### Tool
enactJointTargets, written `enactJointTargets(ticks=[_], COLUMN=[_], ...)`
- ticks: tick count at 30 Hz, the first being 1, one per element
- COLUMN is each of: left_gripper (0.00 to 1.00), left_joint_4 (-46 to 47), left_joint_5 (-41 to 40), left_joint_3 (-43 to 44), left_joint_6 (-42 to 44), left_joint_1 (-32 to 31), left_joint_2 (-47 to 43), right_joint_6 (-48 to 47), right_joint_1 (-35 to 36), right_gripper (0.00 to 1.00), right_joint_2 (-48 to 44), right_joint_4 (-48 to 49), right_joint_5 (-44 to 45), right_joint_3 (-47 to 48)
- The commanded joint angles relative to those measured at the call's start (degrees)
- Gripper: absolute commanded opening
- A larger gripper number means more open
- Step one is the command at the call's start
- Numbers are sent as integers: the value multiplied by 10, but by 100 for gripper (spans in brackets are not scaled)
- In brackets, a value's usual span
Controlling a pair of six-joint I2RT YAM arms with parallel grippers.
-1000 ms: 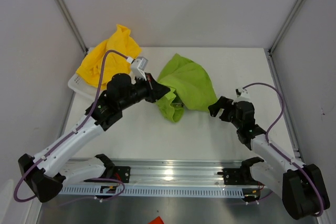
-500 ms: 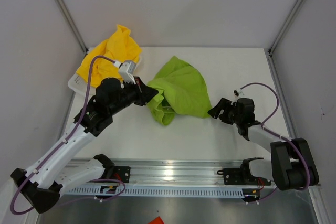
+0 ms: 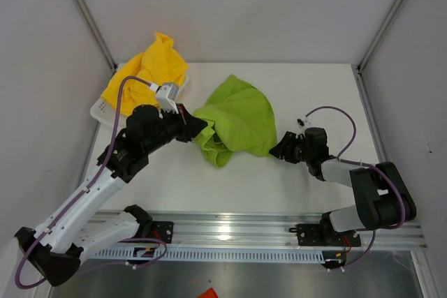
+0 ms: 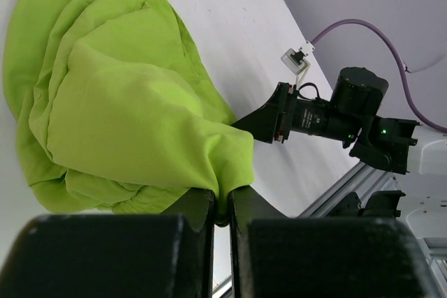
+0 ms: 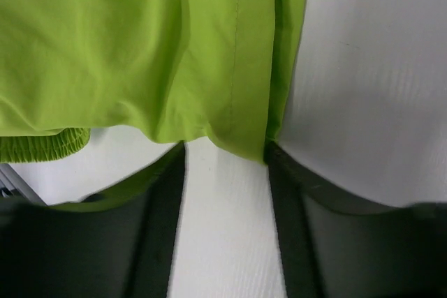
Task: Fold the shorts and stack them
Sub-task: Move the shorts to the center of the board, then flatten the shorts out
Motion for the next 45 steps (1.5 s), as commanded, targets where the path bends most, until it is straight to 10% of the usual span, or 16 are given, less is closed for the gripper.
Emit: enactJointTargets(ticks=[1, 13, 21, 31, 45], left_gripper=[5, 5, 5, 5, 8], left_joint_4=[13, 18, 24, 9, -1], left_joint_5=[10, 26, 60, 46, 66], left_joint_3=[-1, -3, -4, -5, -90], left_joint_6=[16, 11, 5, 14, 47], left_joint_1=[10, 33, 53, 61, 68], left_joint_2=[-12, -12, -16, -22, -53], right_joint_6=[-8, 6, 24, 32, -1], right_joint_1=[5, 9, 9, 4, -157], right_gripper=[46, 28, 53, 0, 0], right_joint_2=[4, 18, 75, 37, -231], right_joint_4=[30, 68, 98, 94, -376], right_joint_5=[-14, -45, -75, -83, -75], right_joint_3=[15, 4, 10, -1, 159])
